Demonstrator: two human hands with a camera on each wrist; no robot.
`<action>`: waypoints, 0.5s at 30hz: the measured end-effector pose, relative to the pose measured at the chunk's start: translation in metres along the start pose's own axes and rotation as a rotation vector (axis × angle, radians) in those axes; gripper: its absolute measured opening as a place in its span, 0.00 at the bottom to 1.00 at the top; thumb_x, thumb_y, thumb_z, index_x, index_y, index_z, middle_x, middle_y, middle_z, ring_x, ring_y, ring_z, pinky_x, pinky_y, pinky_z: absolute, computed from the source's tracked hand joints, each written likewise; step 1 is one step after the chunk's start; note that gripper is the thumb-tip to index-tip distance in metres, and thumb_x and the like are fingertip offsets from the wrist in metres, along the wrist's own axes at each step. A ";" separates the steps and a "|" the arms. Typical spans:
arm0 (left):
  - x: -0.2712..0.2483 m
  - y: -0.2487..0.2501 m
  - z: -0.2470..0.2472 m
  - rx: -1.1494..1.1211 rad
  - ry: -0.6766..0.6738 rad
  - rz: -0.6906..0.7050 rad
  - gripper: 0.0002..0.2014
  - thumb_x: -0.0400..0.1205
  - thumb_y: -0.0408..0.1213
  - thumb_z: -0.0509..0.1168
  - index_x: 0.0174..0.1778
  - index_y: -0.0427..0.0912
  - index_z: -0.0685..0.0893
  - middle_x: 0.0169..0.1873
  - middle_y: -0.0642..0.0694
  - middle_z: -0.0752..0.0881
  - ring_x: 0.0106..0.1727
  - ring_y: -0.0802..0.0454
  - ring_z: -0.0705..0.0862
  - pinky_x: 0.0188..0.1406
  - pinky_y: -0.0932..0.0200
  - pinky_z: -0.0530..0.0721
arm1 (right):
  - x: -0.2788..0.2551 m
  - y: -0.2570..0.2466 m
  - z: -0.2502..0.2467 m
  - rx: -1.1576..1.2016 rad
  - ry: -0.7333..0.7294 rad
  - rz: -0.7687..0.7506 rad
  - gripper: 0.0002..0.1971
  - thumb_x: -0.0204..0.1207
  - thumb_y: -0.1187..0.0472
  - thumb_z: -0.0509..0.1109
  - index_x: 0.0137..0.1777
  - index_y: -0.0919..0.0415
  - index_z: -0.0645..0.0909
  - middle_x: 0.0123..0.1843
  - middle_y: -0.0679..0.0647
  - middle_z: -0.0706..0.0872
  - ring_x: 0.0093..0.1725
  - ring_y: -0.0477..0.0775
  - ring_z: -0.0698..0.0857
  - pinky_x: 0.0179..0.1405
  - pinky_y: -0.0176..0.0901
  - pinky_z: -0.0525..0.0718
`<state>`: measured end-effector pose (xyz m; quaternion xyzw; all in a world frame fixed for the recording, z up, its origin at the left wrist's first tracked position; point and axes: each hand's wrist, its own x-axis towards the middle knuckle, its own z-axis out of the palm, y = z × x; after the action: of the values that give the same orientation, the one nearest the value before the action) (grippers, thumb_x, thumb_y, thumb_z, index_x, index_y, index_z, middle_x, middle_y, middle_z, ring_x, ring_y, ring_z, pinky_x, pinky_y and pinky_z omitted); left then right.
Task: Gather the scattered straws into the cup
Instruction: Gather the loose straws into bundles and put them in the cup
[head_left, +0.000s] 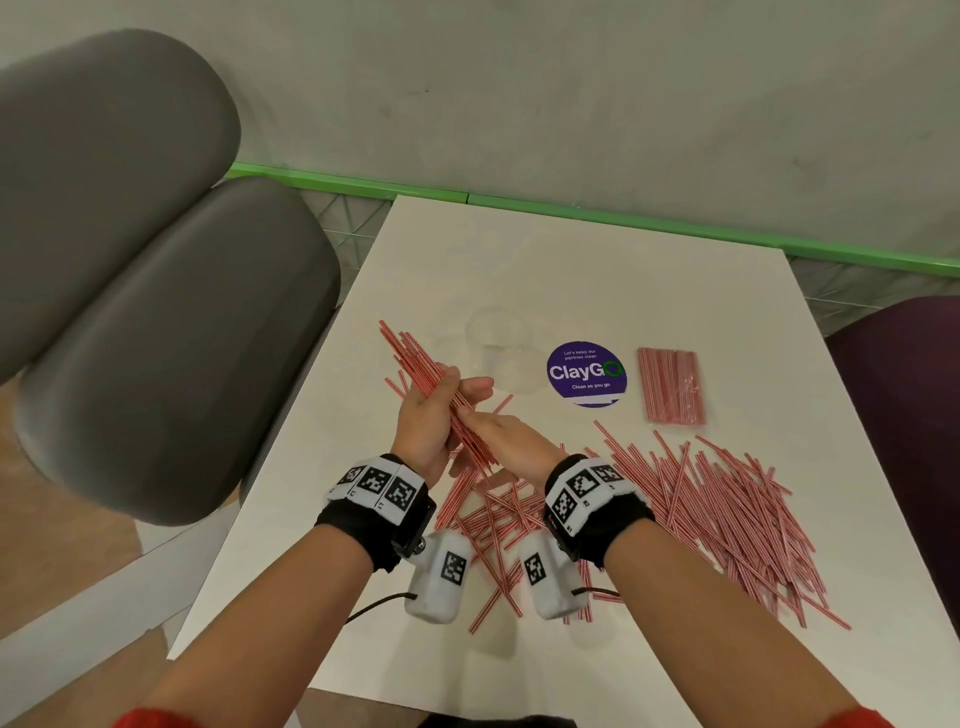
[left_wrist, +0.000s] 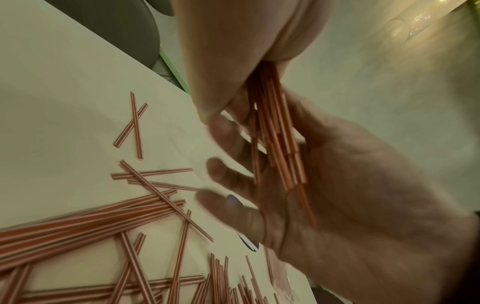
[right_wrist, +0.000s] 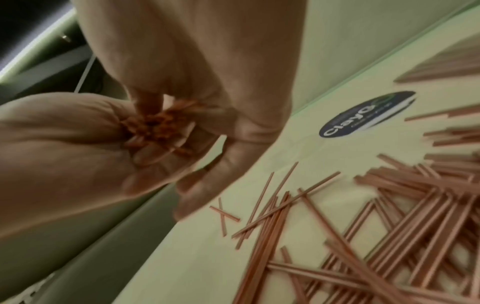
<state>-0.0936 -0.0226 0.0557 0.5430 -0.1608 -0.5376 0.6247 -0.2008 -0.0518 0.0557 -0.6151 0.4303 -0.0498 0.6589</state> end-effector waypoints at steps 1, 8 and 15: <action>0.001 -0.001 0.000 0.026 0.013 0.003 0.15 0.86 0.41 0.57 0.60 0.33 0.76 0.39 0.49 0.92 0.52 0.47 0.87 0.35 0.60 0.84 | 0.000 0.000 0.002 0.051 0.030 -0.006 0.24 0.83 0.40 0.52 0.54 0.58 0.80 0.35 0.54 0.86 0.36 0.48 0.84 0.43 0.50 0.88; 0.000 -0.005 0.002 0.150 -0.035 -0.005 0.19 0.85 0.47 0.58 0.53 0.34 0.87 0.43 0.53 0.91 0.50 0.52 0.84 0.49 0.56 0.82 | 0.004 0.004 0.017 0.373 0.065 -0.069 0.20 0.84 0.46 0.54 0.34 0.56 0.69 0.22 0.49 0.68 0.14 0.41 0.61 0.11 0.29 0.56; 0.010 0.023 0.003 -0.100 0.086 0.125 0.05 0.84 0.41 0.61 0.52 0.43 0.77 0.35 0.46 0.87 0.36 0.52 0.85 0.38 0.58 0.82 | 0.003 0.006 0.009 0.184 0.069 -0.131 0.16 0.84 0.46 0.54 0.39 0.54 0.72 0.24 0.48 0.64 0.15 0.40 0.61 0.12 0.29 0.60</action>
<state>-0.0811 -0.0367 0.0726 0.5227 -0.1405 -0.4809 0.6898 -0.1961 -0.0454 0.0477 -0.5766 0.4052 -0.1529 0.6928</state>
